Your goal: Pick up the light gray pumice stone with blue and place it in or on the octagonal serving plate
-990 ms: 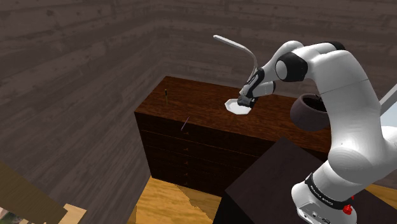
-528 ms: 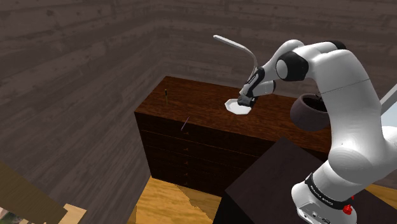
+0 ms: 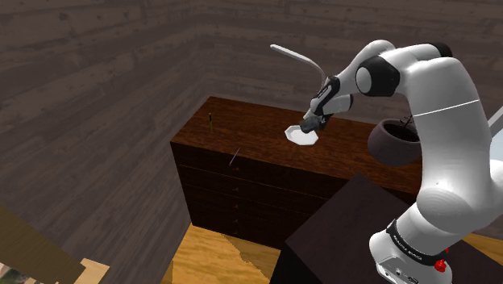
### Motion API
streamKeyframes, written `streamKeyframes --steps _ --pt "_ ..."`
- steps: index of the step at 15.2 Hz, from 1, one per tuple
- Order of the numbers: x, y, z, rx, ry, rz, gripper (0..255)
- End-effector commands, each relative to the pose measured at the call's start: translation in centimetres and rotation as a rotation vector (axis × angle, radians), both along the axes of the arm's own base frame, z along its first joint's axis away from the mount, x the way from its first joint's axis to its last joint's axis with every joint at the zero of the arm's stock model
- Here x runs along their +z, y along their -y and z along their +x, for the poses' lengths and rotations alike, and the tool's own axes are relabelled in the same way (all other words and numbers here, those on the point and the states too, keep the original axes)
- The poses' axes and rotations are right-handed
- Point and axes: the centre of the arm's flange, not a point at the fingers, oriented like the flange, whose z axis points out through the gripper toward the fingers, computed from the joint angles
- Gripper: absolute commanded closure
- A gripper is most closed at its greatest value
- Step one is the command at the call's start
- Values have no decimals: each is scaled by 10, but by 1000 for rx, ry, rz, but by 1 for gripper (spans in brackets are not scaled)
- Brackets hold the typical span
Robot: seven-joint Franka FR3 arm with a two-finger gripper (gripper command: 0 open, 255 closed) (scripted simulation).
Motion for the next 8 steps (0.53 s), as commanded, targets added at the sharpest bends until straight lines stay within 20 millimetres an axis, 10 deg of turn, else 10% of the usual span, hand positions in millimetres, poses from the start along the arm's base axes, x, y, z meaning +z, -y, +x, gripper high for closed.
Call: streamKeyframes --steps 1,6,7,8 --pt "10 -1 0 1 0 1 255" --pt "24 0 1 1 0 1 255" --pt "24 0 1 1 0 1 0" --pt "15 -19 6 -18 33 -73 0"
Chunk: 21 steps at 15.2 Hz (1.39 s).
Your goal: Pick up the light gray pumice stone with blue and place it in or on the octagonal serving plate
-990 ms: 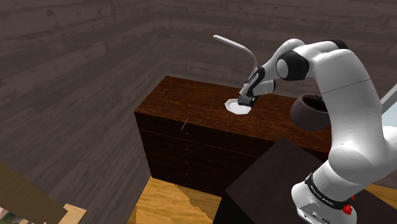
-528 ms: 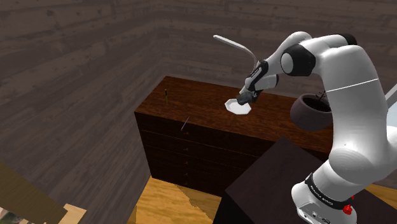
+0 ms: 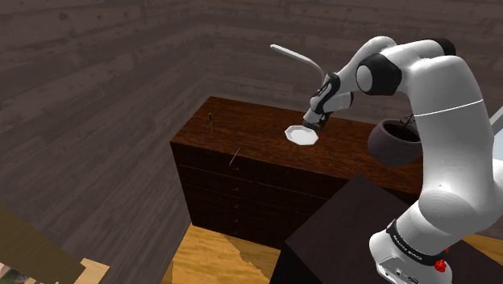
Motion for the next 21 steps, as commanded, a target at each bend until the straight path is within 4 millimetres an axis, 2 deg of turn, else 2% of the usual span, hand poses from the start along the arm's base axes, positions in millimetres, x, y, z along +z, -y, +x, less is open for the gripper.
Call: streamKeyframes --steps 1,4,7,15,21 --pt "-13 -30 10 -33 62 -116 0" --pt "-51 -79 32 -91 163 -337 0" --pt "-92 -115 59 -145 256 -544 0" --pt "-116 -84 66 -145 256 -544 0" --pt "-116 -84 66 -145 256 -544 0"
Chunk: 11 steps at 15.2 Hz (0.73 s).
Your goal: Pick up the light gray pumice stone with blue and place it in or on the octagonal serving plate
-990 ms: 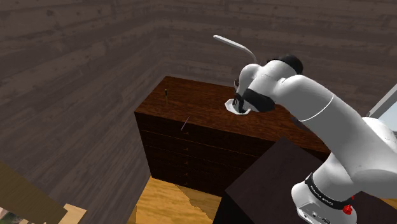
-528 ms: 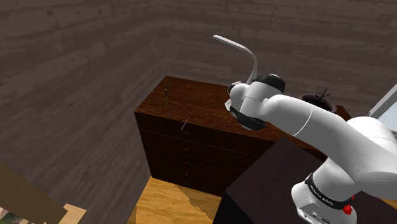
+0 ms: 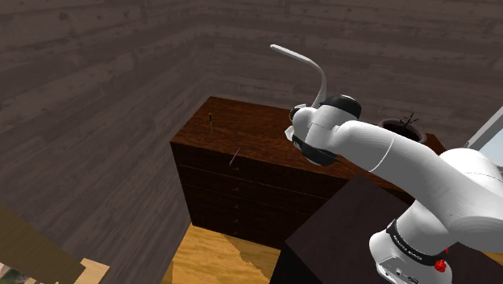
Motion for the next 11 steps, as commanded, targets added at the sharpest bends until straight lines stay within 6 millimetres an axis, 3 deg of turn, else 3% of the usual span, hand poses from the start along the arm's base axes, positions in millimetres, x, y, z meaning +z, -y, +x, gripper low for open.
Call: streamKeyframes --steps 1,2,11 --pt "0 0 0 0 0 0 0" --pt "0 0 0 0 0 0 255" --pt "0 0 0 0 0 0 255"
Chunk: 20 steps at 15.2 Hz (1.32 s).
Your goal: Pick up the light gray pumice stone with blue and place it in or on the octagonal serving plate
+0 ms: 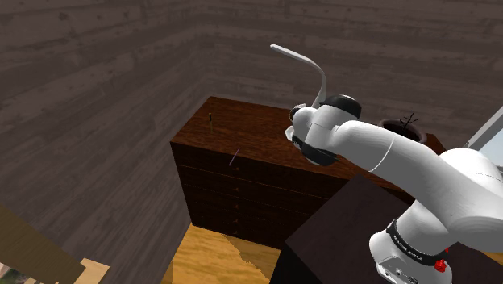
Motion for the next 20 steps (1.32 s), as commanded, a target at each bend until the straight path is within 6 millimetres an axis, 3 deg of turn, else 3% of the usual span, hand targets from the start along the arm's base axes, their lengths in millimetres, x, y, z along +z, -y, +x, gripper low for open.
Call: streamKeyframes --steps 1,17,20 --pt "4 0 -1 -1 -1 1 255" --pt "84 0 -1 -1 -1 0 255" --pt "92 -39 0 -1 -1 0 255"
